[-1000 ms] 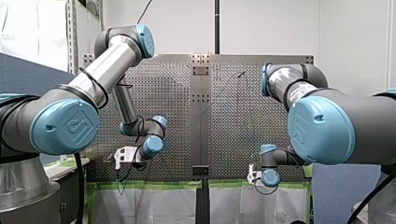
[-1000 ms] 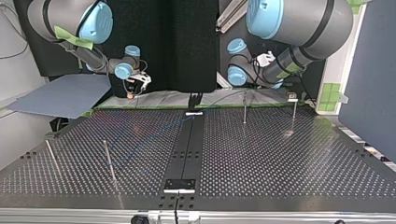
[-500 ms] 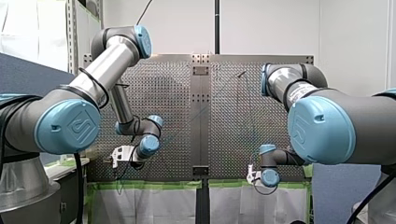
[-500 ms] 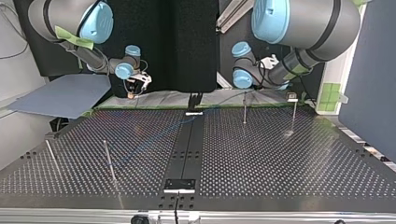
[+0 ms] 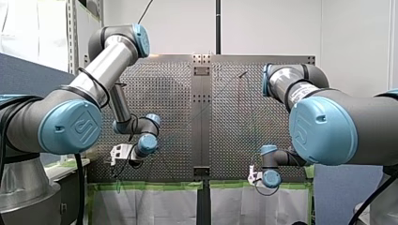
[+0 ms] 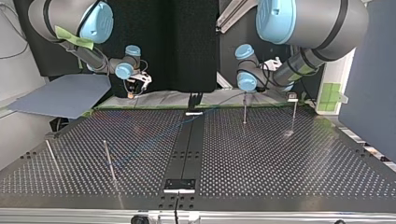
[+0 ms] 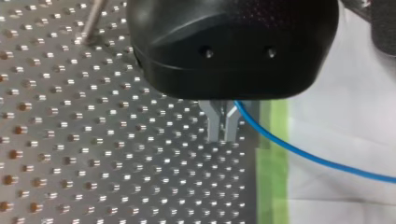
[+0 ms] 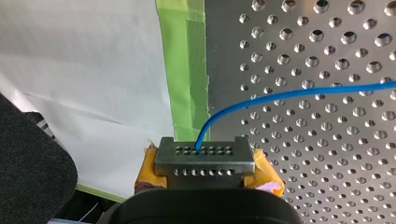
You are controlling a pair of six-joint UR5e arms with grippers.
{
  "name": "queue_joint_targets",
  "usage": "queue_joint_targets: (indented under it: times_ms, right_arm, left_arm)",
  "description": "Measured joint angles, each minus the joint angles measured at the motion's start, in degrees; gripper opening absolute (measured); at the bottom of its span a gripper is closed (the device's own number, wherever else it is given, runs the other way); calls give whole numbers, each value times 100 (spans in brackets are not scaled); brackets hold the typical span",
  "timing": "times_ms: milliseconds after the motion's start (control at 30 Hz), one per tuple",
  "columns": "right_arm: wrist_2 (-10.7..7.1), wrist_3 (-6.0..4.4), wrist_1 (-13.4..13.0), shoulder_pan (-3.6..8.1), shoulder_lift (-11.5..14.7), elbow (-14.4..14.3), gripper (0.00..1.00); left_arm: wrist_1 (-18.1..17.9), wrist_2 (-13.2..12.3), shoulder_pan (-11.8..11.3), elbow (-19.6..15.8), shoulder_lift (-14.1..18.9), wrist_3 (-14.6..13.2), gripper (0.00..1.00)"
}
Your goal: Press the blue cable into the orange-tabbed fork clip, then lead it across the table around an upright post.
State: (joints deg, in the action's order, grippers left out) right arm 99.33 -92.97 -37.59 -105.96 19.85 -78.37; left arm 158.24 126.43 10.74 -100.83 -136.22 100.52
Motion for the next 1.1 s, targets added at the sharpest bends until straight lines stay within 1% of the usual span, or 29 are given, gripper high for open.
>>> queue_joint_targets:
  times_ms: [200,533,667,867,1100]
  right_arm:
    - [0,4,1,-1,1,0,0]
    - [0,5,-3,4,0,0,0]
    - [1,6,-4,4,0,0,0]
    - [8,5,-3,21,1,0,0]
    - [16,2,-3,33,3,0,0]
  left_arm:
    - [-39,-50,-80,3,143,-212,0]
    - [-115,-406,-189,6,154,-701,0]
    - [-109,-518,-211,67,155,-879,0]
    - [-96,-714,-202,203,155,-985,0]
    - [-71,-786,-184,305,154,-1031,0]
